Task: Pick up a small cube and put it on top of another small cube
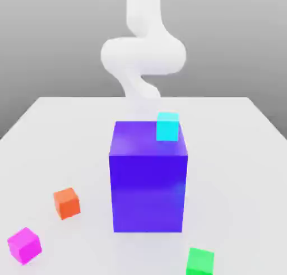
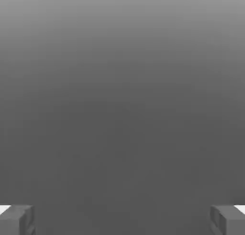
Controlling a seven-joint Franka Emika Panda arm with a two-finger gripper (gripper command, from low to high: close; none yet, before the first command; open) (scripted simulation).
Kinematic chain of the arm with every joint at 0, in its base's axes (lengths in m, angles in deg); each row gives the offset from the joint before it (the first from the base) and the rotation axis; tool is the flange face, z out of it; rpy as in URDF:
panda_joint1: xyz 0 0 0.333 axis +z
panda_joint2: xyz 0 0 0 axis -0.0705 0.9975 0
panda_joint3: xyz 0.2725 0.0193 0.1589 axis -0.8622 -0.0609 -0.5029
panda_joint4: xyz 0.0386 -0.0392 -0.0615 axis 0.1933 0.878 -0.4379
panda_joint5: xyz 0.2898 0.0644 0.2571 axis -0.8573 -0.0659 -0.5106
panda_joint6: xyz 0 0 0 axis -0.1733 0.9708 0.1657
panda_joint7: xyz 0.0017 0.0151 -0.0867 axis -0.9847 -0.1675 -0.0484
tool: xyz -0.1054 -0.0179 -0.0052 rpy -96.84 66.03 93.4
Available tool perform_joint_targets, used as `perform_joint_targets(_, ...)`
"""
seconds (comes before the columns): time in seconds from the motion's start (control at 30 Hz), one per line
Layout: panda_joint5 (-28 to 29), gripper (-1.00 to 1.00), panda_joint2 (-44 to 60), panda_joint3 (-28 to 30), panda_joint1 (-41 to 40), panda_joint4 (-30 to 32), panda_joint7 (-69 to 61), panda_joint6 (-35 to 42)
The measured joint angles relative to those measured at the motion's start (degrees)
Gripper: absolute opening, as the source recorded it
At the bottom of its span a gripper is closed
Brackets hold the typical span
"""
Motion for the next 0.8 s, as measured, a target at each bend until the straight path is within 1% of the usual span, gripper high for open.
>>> perform_joint_targets(0.4,-1.47,0.0,25.18,6.8,-5.0,1.4,1.17,-8.57)
perform_joint_targets(0.6,-3.93,0.0,37.72,10.12,-8.12,2.08,0.52,-12.76)
perform_joint_targets(0.8,-7.24,0.0,50.37,11.43,-12.21,2.73,-0.74,-16.87)
